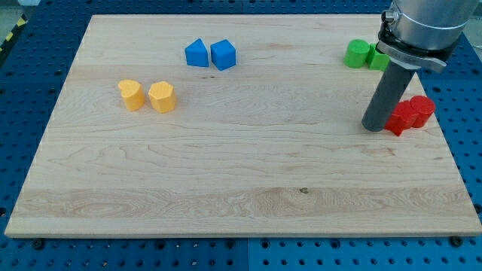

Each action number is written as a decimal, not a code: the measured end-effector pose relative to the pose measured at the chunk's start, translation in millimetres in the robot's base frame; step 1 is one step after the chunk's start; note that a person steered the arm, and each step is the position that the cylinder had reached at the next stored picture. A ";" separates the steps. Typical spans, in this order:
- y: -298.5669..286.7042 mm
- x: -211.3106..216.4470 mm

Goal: Move the blue triangle to the right of the yellow hexagon

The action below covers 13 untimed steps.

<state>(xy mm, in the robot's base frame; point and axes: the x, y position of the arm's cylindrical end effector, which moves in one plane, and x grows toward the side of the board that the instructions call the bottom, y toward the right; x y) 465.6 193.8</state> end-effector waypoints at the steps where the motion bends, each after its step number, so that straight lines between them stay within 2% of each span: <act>1: -1.5 0.0; 2: -43.2 -9.8; 3: -101.1 -48.0; 4: -135.0 -78.1; 6: -161.8 -171.0; 7: -205.7 -189.4; 8: -252.8 -190.0; 10: -265.2 -135.7; 11: -270.1 -142.4; 12: -297.9 -174.5; 13: -340.0 -181.5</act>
<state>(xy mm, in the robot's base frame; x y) 284.1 -146.2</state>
